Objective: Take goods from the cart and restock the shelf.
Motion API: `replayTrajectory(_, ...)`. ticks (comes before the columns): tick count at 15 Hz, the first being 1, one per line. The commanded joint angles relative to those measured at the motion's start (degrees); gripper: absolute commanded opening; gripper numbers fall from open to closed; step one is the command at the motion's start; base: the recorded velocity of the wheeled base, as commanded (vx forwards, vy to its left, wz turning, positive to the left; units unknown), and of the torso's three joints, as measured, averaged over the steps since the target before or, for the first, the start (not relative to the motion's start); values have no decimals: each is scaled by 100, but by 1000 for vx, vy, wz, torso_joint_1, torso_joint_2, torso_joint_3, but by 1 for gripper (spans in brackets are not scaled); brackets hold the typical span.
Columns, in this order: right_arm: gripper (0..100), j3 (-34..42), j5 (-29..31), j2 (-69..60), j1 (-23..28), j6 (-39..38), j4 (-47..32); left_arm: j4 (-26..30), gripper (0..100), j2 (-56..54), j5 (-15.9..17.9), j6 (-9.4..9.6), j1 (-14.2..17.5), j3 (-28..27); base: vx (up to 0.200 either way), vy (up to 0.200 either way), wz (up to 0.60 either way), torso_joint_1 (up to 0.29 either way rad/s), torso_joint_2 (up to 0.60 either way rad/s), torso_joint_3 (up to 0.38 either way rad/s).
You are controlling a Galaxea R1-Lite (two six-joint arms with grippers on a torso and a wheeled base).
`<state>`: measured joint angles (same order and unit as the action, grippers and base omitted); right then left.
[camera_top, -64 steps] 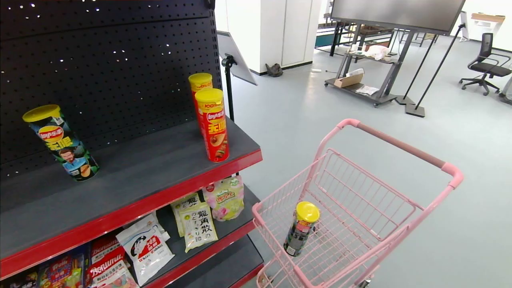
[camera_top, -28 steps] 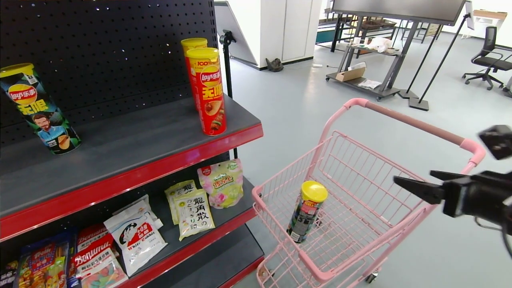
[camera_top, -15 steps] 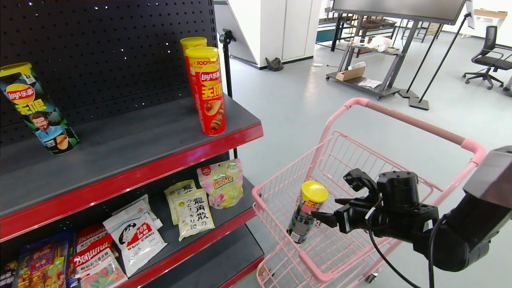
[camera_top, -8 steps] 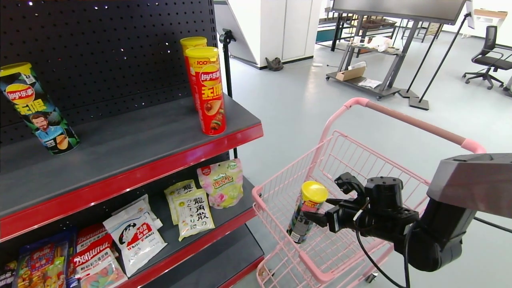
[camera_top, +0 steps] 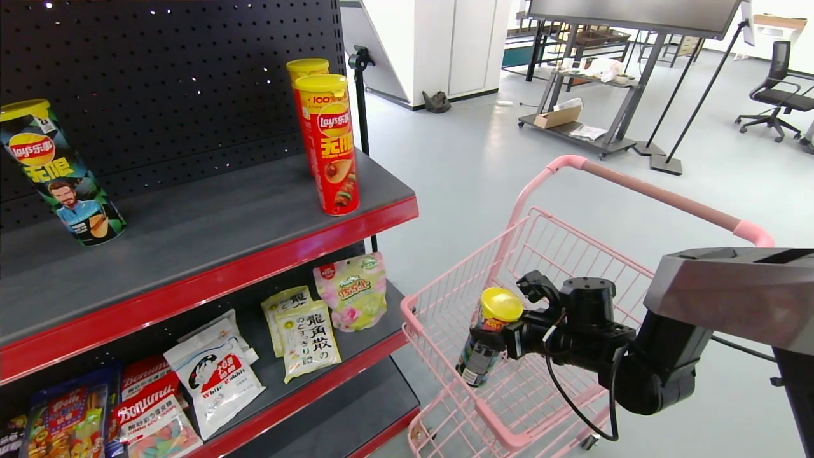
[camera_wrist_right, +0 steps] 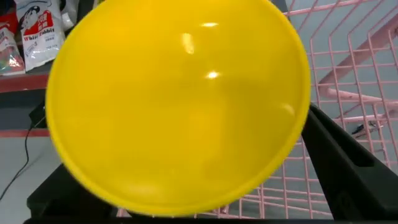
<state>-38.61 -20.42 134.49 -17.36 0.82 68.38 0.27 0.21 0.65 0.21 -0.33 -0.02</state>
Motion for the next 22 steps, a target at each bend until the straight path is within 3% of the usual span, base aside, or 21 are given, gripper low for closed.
replayTrajectory(1,0,-77,3,183,-13,15,62,0,100,-3,-3,6,-2,-6,0,0,0,0,0,0)
replayTrajectory(6,0,-59,126,429,-31,6,536,0,100,-3,-3,6,-2,-6,0,0,0,0,0,0)
replayTrajectory(8,0,29,671,113,-66,24,642,0,100,-3,-3,6,-2,-6,0,0,0,0,0,0)
replayTrajectory(10,0,55,908,-476,-215,24,536,0,100,-3,-3,6,-2,-6,0,0,0,0,0,0)
replayTrajectory(12,0,-24,1409,-1425,-417,24,-105,0,100,-3,6,6,-2,-6,0,0,0,0,0,0)
replayTrajectory(14,0,-376,1919,-2717,-558,77,-1318,0,100,-3,-3,6,-2,2,0,0,0,0,0,0)
replayTrajectory(18,0,-402,2517,-4334,-576,402,-2496,0,100,-3,6,6,-2,-6,0,0,0,0,0,0)
replayTrajectory(20,0,-358,3026,-6391,-470,762,-5106,0,100,6,6,6,-2,-6,0,0,0,0,0,0)
replayTrajectory(22,0,-463,3545,-7622,-250,718,-6829,0,100,6,6,6,-2,-6,0,0,0,0,0,0)
